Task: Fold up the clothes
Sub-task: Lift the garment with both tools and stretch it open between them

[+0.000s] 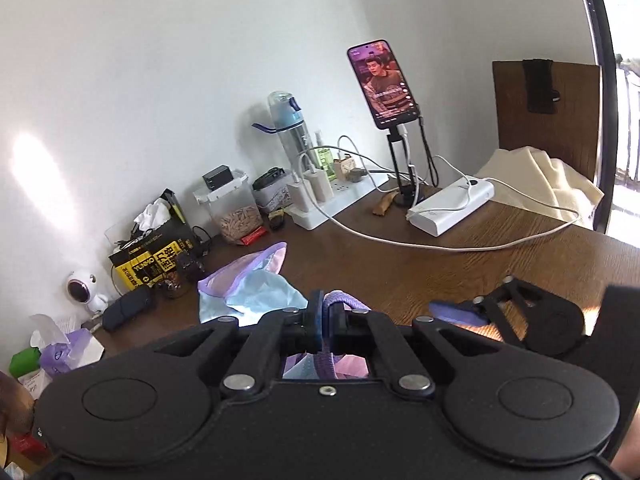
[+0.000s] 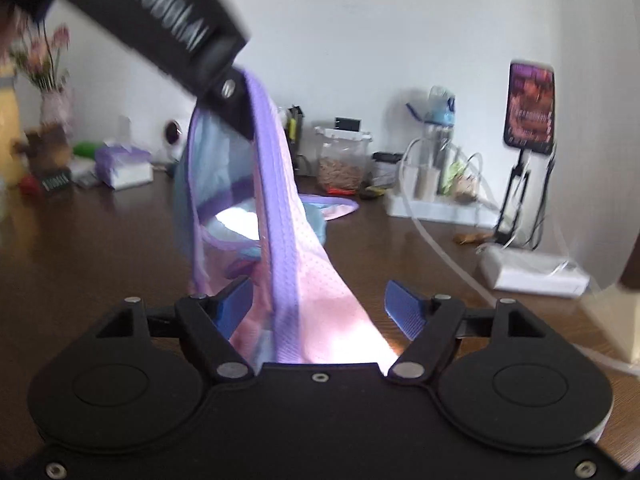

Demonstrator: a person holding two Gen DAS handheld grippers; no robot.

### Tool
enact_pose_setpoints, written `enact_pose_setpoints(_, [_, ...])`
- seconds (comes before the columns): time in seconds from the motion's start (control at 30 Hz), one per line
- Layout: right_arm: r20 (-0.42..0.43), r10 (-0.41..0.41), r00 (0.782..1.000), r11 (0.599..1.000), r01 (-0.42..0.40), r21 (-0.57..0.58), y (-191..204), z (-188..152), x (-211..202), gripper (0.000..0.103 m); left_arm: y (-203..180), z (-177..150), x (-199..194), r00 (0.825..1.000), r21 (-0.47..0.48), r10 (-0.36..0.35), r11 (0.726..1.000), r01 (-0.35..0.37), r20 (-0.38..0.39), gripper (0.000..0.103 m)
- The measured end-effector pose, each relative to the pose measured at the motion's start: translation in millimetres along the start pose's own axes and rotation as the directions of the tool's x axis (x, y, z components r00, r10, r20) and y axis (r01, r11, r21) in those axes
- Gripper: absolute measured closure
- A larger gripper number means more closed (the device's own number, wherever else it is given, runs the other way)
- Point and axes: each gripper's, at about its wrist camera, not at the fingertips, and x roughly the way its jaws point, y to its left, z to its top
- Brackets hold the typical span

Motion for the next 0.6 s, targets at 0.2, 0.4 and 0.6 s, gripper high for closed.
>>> enact_pose_setpoints(0.2, [0.048,-0.135,0.99,0.964,0.142,-0.223,1.2,-11.9,-28.9,0.025,16.4,-11.4,5.6,1.0,-0.041,0.008,0.999,-0.008,-0.02,0.1])
enact_pose_setpoints(0.4, [0.083,-0.16,0.984,0.936,0.178,-0.303,-7.7,-7.9,-38.9,0.025,8.3,-20.3,-6.6,1.0,-0.021,-0.007,1.0,0.007,0.012,0.1])
enact_pose_setpoints(0.6, [0.017,-0.085,0.996,0.939,0.086,-0.332,-3.4,-10.0,-29.0,0.046,9.2,-38.7,-22.4,1.0,-0.021,0.002,1.0,-0.002,0.005,0.1])
